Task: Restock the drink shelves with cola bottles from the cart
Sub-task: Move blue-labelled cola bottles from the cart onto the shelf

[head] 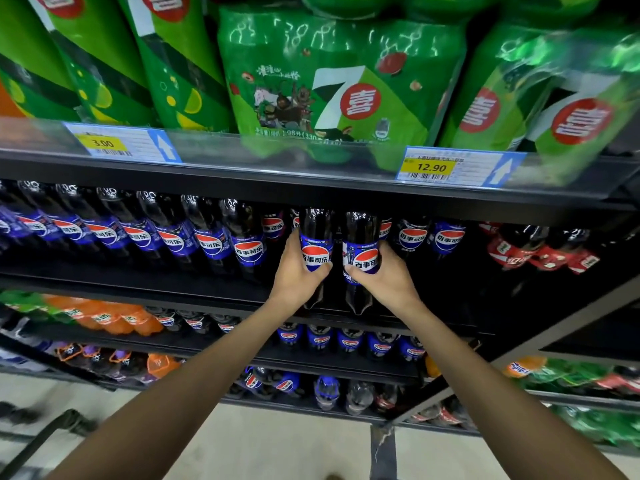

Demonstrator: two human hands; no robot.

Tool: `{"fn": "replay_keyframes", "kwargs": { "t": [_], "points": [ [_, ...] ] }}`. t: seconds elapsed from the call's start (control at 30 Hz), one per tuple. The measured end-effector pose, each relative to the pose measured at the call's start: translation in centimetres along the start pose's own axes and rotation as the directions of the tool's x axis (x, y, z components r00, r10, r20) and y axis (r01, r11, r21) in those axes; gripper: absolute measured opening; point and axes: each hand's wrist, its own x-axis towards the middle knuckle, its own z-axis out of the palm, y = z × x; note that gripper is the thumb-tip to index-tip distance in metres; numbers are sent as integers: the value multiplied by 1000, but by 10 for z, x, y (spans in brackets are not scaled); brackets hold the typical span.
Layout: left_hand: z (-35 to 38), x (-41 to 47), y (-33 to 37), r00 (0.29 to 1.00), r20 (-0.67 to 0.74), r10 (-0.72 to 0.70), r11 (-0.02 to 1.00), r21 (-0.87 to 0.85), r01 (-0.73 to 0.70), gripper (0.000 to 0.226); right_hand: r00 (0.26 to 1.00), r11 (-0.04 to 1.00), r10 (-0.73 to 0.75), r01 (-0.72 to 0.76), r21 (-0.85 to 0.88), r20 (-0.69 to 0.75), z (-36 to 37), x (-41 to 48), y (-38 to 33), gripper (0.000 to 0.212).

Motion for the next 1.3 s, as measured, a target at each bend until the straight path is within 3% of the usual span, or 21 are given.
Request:
{"fn": "replay_keyframes", "kwargs": {
  "t": [0.37,0.7,0.83,1.0,1.3],
  "points": [
    [1,10,-8,998,16,66,996,57,-67,79,999,996,-27,29,89,-20,14,3,0,49],
    [-2,11,-22,996,13,88,996,17,-89,77,993,995,-83,88,56,-82,29,6,0,60],
    [1,11,-27,994,-31,105,994,39,-104,76,992,995,-85,89,38,-97,32,7,2,65],
    [8,0,-39,992,-87,91,994,68,-85,77,998,997,-69,69,33,1,28,3,15,67],
    [8,-16,-46,968,-221,114,984,162,-79,66,996,996,-92,92,-20,-16,40,0,23,61]
  ]
}}
